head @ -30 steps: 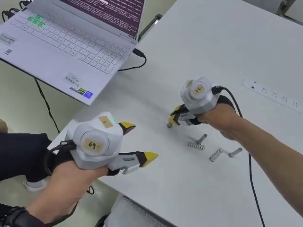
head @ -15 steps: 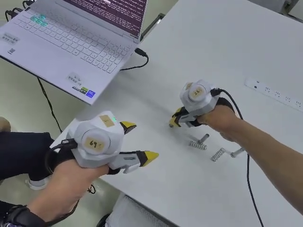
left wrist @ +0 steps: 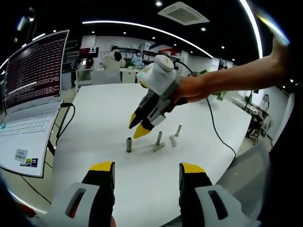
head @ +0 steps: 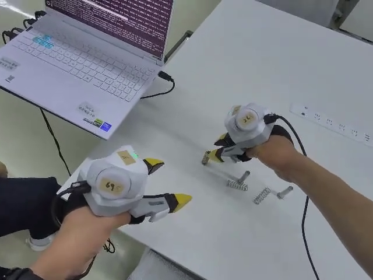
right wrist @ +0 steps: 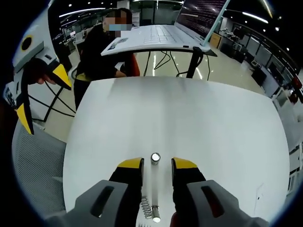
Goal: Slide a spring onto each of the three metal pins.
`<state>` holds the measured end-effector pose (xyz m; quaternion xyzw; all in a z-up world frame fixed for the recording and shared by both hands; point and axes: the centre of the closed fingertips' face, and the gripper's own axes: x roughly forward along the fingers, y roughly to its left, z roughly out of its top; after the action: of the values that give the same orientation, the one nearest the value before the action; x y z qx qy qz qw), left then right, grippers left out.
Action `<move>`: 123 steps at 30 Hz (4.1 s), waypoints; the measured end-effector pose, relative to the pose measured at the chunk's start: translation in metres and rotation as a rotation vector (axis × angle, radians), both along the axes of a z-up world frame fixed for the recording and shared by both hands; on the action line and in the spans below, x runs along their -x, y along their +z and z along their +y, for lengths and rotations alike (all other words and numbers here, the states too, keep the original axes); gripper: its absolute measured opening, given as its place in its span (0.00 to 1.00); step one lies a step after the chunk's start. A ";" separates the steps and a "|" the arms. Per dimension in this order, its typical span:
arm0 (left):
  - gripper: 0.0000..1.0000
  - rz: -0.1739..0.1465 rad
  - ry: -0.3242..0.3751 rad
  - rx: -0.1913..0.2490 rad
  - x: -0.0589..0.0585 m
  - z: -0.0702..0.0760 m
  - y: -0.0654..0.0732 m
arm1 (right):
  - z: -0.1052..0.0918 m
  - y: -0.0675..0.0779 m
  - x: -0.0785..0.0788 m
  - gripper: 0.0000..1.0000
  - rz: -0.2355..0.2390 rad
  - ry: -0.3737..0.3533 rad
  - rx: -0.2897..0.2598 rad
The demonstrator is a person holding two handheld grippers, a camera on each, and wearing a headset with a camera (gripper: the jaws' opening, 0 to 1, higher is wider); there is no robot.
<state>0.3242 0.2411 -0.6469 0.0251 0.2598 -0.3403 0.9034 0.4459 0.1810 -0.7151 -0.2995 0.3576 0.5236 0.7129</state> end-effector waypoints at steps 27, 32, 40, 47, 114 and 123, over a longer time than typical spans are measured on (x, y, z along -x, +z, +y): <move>0.50 -0.036 -0.010 0.012 0.004 -0.002 0.016 | -0.043 0.042 0.042 0.31 -0.064 -0.196 -0.147; 0.50 -0.039 -0.013 0.008 0.003 -0.004 0.017 | -0.054 0.048 0.047 0.32 -0.075 -0.240 -0.177; 0.50 -0.039 -0.017 0.002 0.002 -0.005 0.018 | -0.080 0.054 0.063 0.36 -0.069 -0.311 -0.219; 0.50 -0.035 -0.026 -0.008 0.000 -0.008 0.018 | -0.102 0.058 0.074 0.39 -0.082 -0.362 -0.245; 0.48 0.021 -0.268 -0.114 -0.028 -0.109 -0.021 | -0.254 0.062 0.183 0.49 -0.097 -0.771 -0.311; 0.47 0.042 -0.322 -0.145 -0.042 -0.133 -0.039 | -0.265 0.066 0.195 0.49 -0.101 -0.787 -0.298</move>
<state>0.3664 0.1082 -0.6861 0.1245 0.2951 -0.4614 0.8274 0.2506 -0.0843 -0.6492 -0.0590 0.3296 0.2423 0.9106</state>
